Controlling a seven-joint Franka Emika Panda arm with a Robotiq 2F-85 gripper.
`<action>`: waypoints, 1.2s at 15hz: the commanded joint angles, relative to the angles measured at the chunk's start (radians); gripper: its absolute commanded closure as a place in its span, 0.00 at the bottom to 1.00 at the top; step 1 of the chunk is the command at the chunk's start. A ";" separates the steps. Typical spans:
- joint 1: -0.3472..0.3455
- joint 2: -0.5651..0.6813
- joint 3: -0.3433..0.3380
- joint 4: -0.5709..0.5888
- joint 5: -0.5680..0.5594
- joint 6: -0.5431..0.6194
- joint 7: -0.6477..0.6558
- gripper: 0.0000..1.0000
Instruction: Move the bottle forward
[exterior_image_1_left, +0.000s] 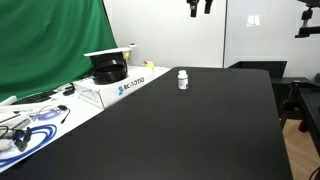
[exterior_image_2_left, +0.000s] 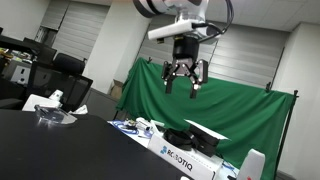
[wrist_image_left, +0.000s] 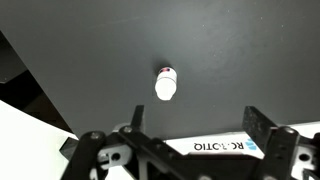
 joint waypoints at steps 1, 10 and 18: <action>0.024 0.245 -0.032 0.250 0.035 -0.028 -0.024 0.00; -0.034 0.711 -0.052 0.742 0.196 -0.077 -0.163 0.00; -0.075 0.941 -0.046 0.984 0.213 -0.164 -0.173 0.00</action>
